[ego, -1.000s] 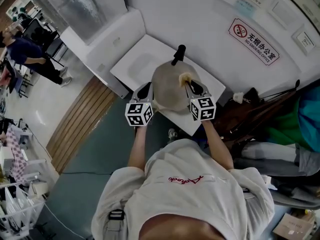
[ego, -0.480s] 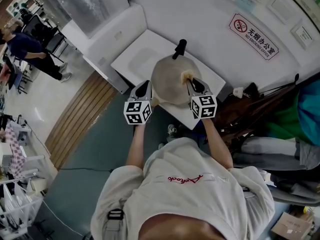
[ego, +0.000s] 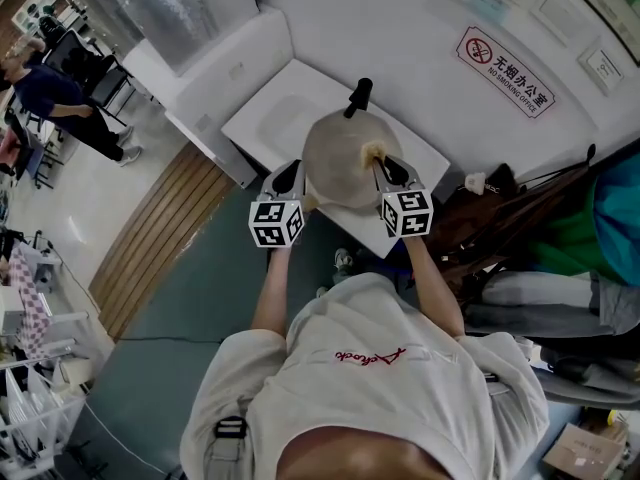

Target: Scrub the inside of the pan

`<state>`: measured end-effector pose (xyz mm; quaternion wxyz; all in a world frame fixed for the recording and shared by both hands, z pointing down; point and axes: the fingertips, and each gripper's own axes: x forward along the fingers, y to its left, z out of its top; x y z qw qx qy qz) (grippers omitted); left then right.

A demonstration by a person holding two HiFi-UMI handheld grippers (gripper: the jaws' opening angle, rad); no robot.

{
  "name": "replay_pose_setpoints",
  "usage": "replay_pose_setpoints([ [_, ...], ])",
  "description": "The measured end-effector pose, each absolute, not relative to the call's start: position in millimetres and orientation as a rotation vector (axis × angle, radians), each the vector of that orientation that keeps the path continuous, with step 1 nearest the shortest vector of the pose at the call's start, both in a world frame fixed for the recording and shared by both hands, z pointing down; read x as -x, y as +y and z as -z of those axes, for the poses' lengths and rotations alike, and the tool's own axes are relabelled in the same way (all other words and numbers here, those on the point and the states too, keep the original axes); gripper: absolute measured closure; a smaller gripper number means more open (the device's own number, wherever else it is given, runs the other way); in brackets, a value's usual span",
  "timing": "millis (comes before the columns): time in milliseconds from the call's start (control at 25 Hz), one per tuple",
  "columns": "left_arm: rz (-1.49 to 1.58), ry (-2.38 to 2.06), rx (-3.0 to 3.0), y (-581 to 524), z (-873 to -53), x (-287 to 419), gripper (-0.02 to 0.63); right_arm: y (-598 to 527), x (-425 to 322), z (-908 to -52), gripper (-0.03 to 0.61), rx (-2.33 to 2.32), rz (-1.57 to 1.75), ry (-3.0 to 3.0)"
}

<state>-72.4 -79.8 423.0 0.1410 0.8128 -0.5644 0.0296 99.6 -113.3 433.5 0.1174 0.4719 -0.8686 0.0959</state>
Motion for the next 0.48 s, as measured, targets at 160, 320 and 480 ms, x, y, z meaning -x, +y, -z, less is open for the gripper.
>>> replay_pose_setpoints([
  [160, -0.077, -1.632, -2.339, -78.2, -424.4, 73.1, 0.614, -110.9, -102.1, -436.8, 0.520, -1.395, -0.309, -2.543],
  [320, -0.078, -1.638, -2.335, -78.7, -424.9, 74.3, 0.614, -111.2, -102.3, -435.2, 0.520, -1.397, -0.306, -2.549],
  [480, -0.077, -1.642, -2.335, -79.0, -424.2, 74.1, 0.614, -112.4, -104.4, -432.5, 0.520, -1.403, -0.305, -2.552],
])
